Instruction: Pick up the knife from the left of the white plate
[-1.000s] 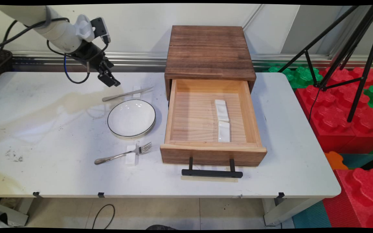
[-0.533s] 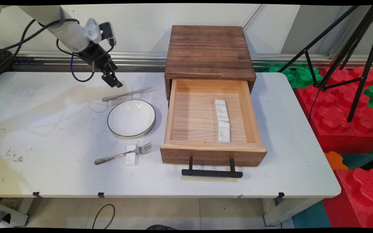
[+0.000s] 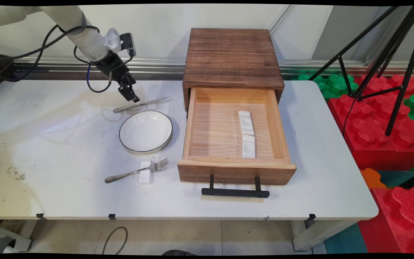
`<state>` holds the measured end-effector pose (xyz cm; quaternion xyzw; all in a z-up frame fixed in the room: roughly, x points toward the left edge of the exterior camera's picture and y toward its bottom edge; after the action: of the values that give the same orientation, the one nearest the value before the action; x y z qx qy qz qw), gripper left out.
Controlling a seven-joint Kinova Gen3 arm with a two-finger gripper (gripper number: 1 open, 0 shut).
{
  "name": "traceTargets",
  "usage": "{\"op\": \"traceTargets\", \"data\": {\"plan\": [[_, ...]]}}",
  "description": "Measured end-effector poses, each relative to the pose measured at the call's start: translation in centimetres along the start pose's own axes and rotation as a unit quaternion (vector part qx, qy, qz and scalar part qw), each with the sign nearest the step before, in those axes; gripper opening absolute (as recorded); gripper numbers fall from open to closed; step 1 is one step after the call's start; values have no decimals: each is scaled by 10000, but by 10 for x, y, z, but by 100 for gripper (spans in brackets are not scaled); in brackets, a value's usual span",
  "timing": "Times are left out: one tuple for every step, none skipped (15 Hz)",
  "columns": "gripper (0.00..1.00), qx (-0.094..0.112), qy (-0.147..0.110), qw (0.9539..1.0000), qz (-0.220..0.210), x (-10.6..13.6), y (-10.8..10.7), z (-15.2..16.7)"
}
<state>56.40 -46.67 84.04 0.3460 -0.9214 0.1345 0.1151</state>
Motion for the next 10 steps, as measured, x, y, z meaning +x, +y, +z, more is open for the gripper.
{"op": "traceTargets", "data": {"plan": [[100,-37,-24,10000,7,1,-3,4],[100,-62,-39,10000,10,1,-5,6],[100,-100,-63,9999,18,1,-7,10],[100,-127,-77,9999,23,1,-8,12],[100,-166,-92,9998,34,1,-10,15],[100,-193,-101,9998,43,1,-11,16],[100,-230,-110,9997,54,1,-13,19],[100,-267,-119,9996,67,2,-14,22],[100,-307,-128,9994,79,2,-15,25],[100,-339,-135,9993,91,3,-16,27]]}}
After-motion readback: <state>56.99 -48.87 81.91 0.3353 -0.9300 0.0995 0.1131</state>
